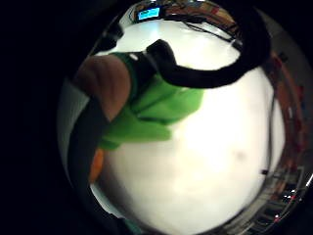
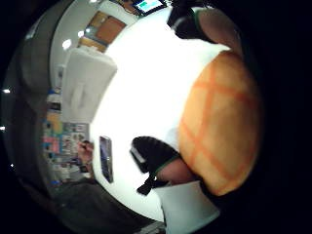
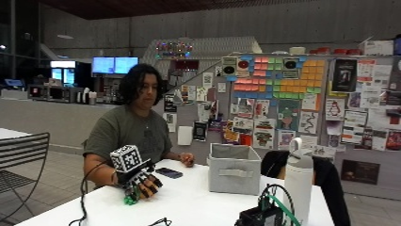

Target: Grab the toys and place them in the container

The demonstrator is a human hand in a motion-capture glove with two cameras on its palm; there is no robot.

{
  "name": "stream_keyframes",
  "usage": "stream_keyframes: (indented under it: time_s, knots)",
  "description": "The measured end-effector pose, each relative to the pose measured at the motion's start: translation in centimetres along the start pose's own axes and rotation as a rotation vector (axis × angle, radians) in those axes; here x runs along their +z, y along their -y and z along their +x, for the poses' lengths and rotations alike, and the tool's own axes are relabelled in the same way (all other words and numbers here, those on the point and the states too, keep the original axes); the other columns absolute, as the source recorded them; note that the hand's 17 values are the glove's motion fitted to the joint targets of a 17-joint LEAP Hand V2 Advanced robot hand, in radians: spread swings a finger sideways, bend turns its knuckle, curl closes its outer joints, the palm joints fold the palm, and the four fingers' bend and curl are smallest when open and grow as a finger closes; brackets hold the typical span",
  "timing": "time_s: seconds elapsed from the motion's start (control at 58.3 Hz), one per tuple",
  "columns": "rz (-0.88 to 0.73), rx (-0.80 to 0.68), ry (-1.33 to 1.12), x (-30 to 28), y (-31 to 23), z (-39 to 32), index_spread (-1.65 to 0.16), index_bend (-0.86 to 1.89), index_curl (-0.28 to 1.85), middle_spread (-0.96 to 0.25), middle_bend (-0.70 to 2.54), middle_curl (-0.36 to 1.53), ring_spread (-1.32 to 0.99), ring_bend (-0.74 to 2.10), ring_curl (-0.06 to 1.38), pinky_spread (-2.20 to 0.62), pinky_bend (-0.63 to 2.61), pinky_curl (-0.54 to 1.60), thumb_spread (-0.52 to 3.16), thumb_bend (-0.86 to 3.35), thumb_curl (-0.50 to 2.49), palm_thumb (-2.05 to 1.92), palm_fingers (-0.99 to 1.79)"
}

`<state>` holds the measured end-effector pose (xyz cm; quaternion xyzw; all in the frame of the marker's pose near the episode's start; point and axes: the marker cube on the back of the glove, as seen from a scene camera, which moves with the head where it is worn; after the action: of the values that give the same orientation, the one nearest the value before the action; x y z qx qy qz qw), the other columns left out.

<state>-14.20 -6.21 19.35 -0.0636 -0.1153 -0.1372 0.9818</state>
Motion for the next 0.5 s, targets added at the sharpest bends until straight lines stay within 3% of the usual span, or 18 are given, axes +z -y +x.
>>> stream_keyframes:
  time_s: [0.12, 0.206, 0.326, 0.497]
  knots:
    - [0.134, -0.019, -0.068, 0.3, -1.4, -0.7, -0.45, 0.30, 0.30, -0.21, 0.31, 0.30, -0.27, 0.68, 0.24, -0.05, 0.59, 0.25, 1.13, 0.05, 0.30, 0.15, 0.82]
    - [0.251, -0.049, -0.080, -0.3, -1.7, -1.2, -0.42, 0.13, 0.27, -0.27, 0.40, 0.35, -0.35, 0.90, 0.32, -0.25, 0.79, 0.32, 1.13, 0.16, 0.38, 0.38, 1.16]
    - [0.359, -0.147, -0.026, -2.5, -2.8, -5.4, -0.40, 0.20, 0.32, -0.34, 0.60, 0.45, -0.39, 1.07, 0.43, -0.35, 0.94, 0.41, 1.01, 0.19, 0.47, 0.51, 1.29]
    - [0.490, -0.455, 0.245, -10.7, -3.1, -19.4, -0.40, 0.36, 0.42, -0.38, 0.84, 0.60, -0.39, 1.24, 0.52, -0.40, 1.05, 0.48, 0.90, 0.17, 0.57, 0.55, 1.24]
